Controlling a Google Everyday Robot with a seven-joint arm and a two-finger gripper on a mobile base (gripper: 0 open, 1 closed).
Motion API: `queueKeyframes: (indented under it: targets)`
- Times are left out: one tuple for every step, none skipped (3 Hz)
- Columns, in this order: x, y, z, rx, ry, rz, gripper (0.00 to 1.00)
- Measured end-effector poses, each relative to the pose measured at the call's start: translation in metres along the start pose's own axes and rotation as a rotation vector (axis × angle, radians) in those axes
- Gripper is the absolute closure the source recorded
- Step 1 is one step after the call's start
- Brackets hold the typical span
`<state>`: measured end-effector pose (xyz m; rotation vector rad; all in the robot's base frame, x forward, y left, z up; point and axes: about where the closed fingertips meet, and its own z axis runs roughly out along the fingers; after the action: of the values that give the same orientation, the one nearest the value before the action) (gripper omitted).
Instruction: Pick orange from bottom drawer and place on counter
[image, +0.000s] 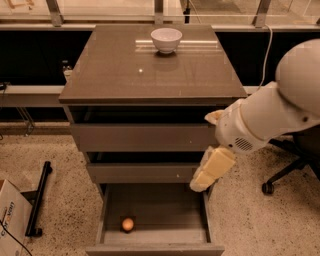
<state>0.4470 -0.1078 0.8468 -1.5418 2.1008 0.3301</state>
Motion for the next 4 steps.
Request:
queueKeyframes:
  targets:
    - [0.003, 0.008, 0.058, -0.064, -0.06, 0.018, 0.0]
    - [0.005, 0.01, 0.096, -0.116, -0.088, 0.032, 0.0]
    - [0.008, 0.01, 0.128, -0.164, -0.094, 0.045, 0.0]
    - [0.009, 0.01, 0.13, -0.169, -0.095, 0.047, 0.0]
